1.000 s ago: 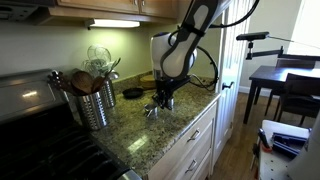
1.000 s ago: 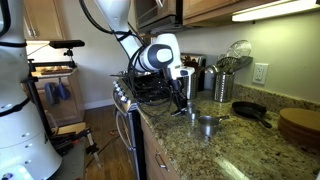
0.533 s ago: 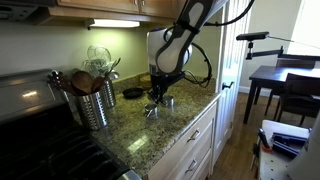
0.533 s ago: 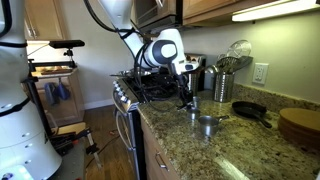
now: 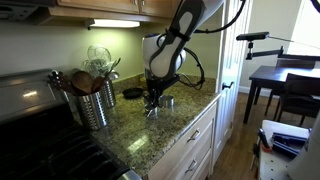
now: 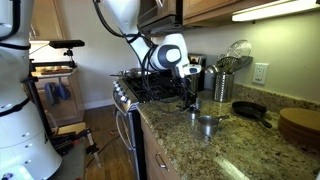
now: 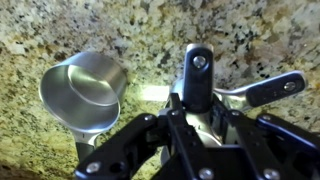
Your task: Put the measuring cups one inside the other
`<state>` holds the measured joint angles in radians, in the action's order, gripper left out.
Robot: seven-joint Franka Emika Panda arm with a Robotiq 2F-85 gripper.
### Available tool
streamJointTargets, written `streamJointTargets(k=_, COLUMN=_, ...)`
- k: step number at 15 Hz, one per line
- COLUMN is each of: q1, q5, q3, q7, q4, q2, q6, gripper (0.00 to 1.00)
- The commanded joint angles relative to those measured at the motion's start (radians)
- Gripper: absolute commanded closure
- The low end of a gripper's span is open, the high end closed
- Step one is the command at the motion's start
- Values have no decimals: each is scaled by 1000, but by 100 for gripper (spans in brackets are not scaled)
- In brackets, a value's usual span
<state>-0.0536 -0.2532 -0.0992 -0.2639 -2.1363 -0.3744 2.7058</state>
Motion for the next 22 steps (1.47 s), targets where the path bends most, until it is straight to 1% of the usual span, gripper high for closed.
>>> streamJointTargets(k=1, q1=4, q5=39, q3=9, q7=64, q4=39, q2=-26, q6=-43, gripper=87)
streamJointTargets(k=6, q1=2, q5=43, q3=6, q7=89, q4=51, q2=-29, q6=-83, gripper=87)
streamJointTargets(k=16, q1=-10, q5=19, q3=0, q7=80, q4=39, q2=8, q6=-152, gripper=87)
streamJointTargets(k=17, q1=-10, q5=20, q3=1, q7=82, q4=41, q2=7, q6=-155, gripper=84)
streamJointTargets(k=18, q1=-10, q5=22, q3=3, q7=84, q4=43, q2=6, q6=-158, gripper=65)
streamJointTargets(k=19, q1=-10, q5=24, q3=4, q7=86, q4=44, q2=5, q6=-162, gripper=44)
streamJointTargets(k=20, q1=-10, q5=25, q3=6, q7=87, q4=46, q2=4, q6=-165, gripper=39)
streamJointTargets(k=22, q1=-12, q5=26, q3=7, q7=88, q4=50, q2=3, q6=-174, gripper=27)
